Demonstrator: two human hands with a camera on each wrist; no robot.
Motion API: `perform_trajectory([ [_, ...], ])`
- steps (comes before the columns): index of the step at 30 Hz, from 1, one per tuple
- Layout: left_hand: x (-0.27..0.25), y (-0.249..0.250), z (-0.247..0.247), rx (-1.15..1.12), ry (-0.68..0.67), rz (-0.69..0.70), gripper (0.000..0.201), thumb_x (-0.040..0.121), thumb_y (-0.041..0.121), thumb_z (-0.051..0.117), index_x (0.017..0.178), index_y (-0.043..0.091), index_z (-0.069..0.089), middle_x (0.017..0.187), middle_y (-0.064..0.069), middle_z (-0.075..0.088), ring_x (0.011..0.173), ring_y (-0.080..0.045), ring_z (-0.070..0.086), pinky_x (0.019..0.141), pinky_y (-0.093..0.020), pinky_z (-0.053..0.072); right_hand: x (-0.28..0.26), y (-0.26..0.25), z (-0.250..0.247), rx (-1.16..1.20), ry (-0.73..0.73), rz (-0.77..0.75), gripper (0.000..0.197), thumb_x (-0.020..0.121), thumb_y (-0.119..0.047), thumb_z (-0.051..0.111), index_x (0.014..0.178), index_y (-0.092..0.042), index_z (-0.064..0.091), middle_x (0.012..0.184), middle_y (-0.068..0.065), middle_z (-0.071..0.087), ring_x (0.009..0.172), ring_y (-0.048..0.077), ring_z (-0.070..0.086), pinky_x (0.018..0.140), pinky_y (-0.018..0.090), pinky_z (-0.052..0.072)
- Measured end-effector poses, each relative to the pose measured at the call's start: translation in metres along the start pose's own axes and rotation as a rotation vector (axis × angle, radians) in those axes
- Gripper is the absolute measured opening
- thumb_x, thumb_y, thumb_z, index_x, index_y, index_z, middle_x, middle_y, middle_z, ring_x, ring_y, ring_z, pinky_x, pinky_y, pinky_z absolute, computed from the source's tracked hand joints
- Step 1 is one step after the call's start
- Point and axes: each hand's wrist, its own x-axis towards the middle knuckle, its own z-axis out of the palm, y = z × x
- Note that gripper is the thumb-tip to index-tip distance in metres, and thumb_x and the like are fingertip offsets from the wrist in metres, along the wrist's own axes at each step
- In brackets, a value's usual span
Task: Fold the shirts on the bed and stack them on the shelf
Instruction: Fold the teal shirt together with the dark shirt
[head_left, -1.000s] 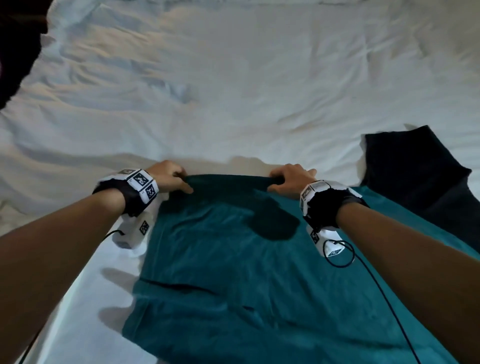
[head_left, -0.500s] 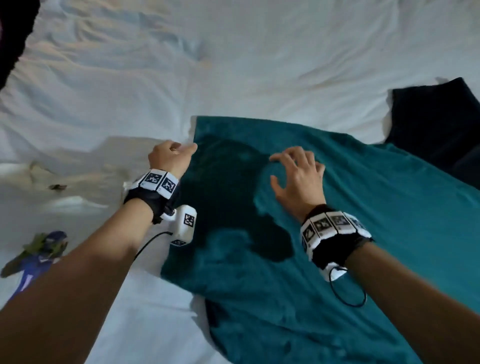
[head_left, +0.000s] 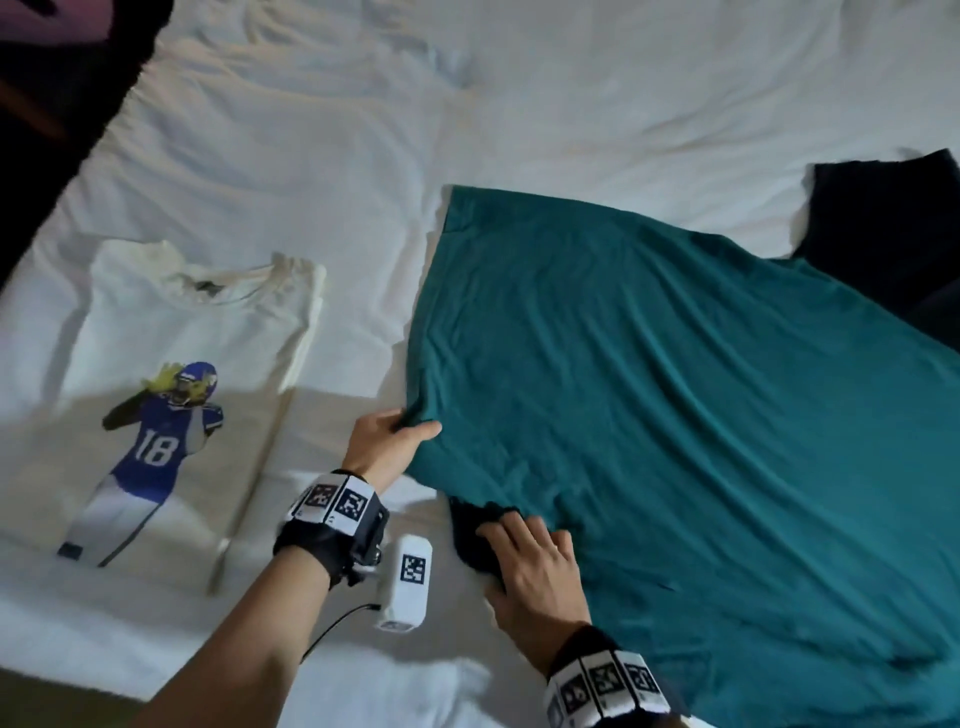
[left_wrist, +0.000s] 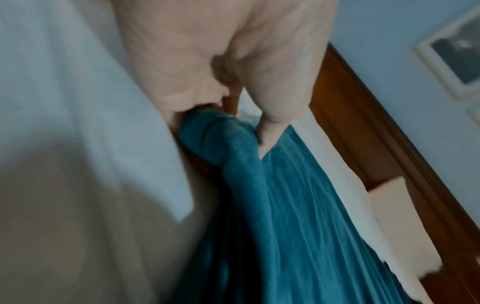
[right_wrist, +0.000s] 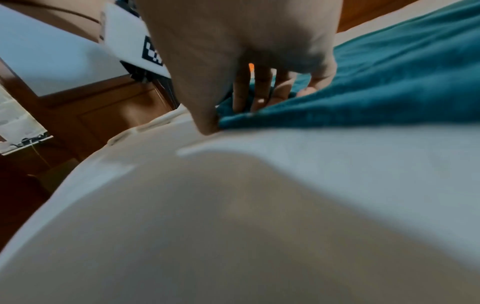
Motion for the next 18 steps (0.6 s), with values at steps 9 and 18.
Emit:
perform_trajectory([
  [9, -0.035, 0.001, -0.008, -0.177, 0.100, -0.155, 0.058, 0.059, 0.075, 0.073, 0.078, 0.021, 0.065, 0.075, 0.005, 0.066, 0.068, -0.019, 0.061, 0.060, -0.030, 0.050, -0.018, -0.011, -0.025, 0.500, -0.086, 0.067, 0.020, 0.077, -0.032, 0.040, 0.086, -0.025, 0.057, 0.081, -0.007, 0.060, 0.074, 0.014, 0.052, 0.065, 0.032, 0.043],
  [18, -0.064, -0.057, -0.026, -0.224, -0.114, 0.180, 0.027, 0.086, 0.033, 0.071, 0.108, 0.017, 0.071, 0.106, 0.003, 0.074, 0.104, -0.013, 0.068, 0.099, -0.036, 0.048, -0.034, -0.013, -0.015, 0.500, -0.114, 0.017, 0.029, 0.087, -0.043, 0.038, 0.085, -0.022, 0.058, 0.082, -0.005, 0.060, 0.078, 0.017, 0.053, 0.070, 0.036, 0.042],
])
